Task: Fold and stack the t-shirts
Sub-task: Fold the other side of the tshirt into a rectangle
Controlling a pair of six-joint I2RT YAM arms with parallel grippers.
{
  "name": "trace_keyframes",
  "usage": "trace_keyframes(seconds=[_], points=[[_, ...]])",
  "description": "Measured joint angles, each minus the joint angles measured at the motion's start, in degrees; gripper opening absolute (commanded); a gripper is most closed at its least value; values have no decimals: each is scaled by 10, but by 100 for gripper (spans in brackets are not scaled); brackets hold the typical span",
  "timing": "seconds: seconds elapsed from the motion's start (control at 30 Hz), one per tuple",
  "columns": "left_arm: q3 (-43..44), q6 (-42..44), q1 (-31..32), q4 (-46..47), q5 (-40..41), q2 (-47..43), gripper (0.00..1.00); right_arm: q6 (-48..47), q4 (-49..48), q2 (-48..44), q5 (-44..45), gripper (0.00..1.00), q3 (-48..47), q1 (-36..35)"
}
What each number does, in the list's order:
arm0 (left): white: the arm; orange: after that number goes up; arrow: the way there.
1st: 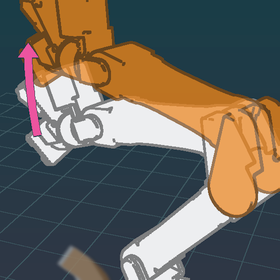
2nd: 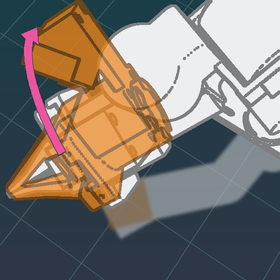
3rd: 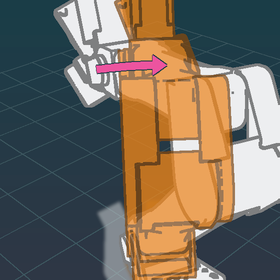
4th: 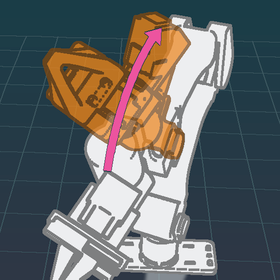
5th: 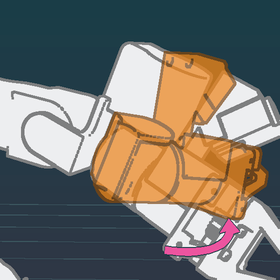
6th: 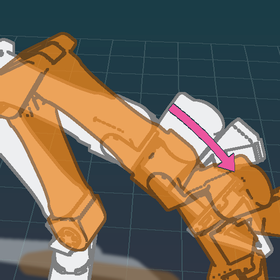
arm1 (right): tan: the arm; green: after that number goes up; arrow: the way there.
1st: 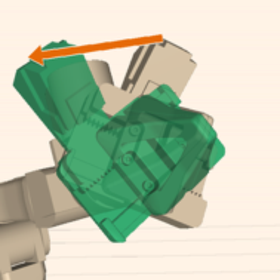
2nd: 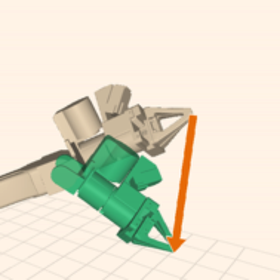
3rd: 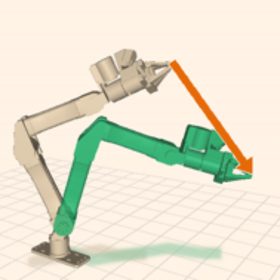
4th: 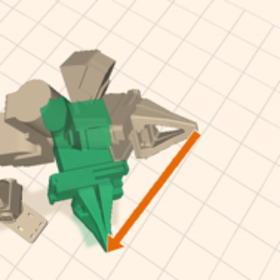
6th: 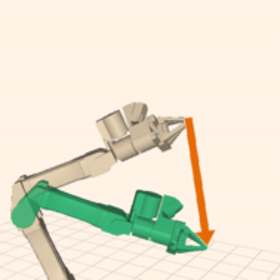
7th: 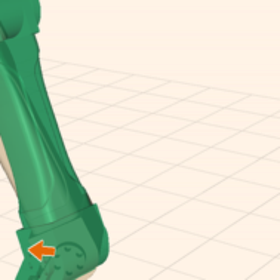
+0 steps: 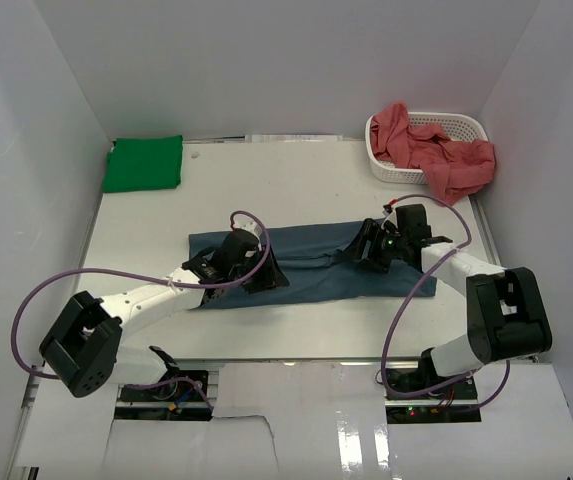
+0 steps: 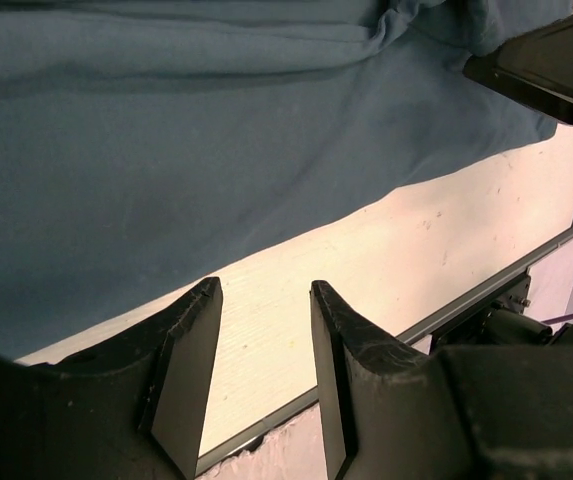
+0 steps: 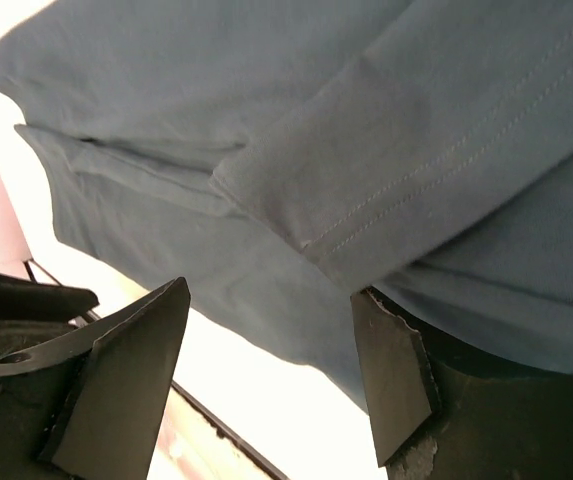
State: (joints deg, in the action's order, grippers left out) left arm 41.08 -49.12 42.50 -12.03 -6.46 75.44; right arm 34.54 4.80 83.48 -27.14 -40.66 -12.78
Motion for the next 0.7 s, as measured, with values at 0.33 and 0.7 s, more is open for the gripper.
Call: trace_keyframes(seconds=[0.33,0.7], points=[[-17,0,0,10,2,2,50,19,-20,47,28,67,-5,0],[-33,0,0,11,2,2,50,19,-33,63,54,25,-38,0]])
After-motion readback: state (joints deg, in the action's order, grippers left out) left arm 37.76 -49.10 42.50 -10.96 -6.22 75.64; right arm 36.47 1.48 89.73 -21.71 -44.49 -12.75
